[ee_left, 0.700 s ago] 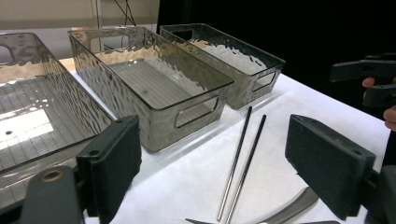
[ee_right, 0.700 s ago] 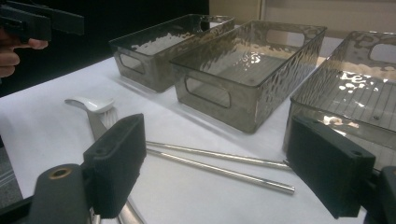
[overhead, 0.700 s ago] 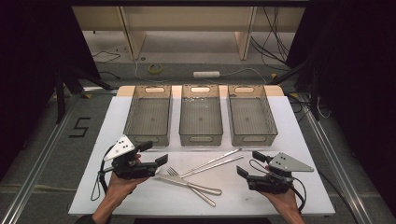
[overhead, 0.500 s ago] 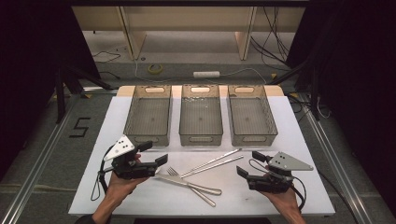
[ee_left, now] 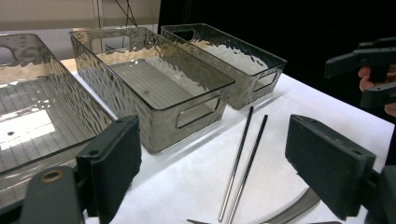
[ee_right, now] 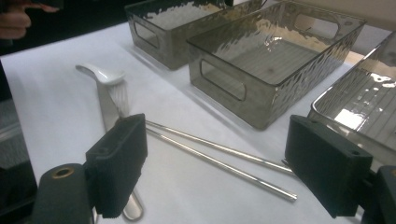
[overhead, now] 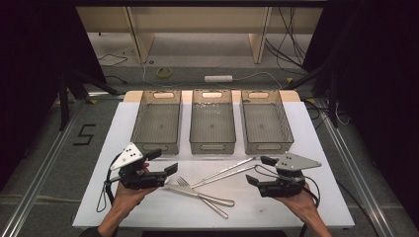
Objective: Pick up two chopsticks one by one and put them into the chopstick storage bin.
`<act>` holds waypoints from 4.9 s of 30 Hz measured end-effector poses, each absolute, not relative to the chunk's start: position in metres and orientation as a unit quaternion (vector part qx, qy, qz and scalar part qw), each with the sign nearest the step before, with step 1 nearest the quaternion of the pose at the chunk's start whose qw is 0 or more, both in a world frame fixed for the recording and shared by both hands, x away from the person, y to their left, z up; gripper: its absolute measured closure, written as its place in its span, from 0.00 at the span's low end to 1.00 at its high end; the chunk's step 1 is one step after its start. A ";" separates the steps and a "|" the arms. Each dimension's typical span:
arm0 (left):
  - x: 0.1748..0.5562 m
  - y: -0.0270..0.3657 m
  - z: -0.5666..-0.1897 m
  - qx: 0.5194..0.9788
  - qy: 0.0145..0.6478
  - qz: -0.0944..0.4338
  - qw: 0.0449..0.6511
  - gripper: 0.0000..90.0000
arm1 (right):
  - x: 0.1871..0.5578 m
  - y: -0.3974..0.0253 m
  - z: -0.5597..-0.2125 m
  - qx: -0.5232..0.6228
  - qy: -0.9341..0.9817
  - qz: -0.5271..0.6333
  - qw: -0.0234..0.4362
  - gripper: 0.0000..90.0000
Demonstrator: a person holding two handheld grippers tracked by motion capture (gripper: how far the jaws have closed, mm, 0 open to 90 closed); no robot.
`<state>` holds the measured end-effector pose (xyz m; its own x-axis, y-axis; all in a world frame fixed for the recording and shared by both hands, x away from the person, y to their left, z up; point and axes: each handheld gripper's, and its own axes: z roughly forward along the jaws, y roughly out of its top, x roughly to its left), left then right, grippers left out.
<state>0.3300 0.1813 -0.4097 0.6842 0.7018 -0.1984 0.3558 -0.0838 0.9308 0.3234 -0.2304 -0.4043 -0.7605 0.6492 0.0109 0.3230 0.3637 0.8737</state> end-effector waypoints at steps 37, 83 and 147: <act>0.329 0.181 -0.409 0.722 0.364 0.153 0.568 0.20 | 0.404 -0.162 -0.414 0.183 0.952 0.223 0.105 0.34; 0.329 0.180 -0.409 0.725 0.360 0.153 0.567 0.20 | 0.431 -0.140 -0.456 0.107 0.989 0.088 0.044 0.78; 0.356 0.089 -0.428 0.895 0.219 0.091 0.377 0.32 | 0.376 -0.124 -0.402 0.013 0.993 0.091 0.078 0.95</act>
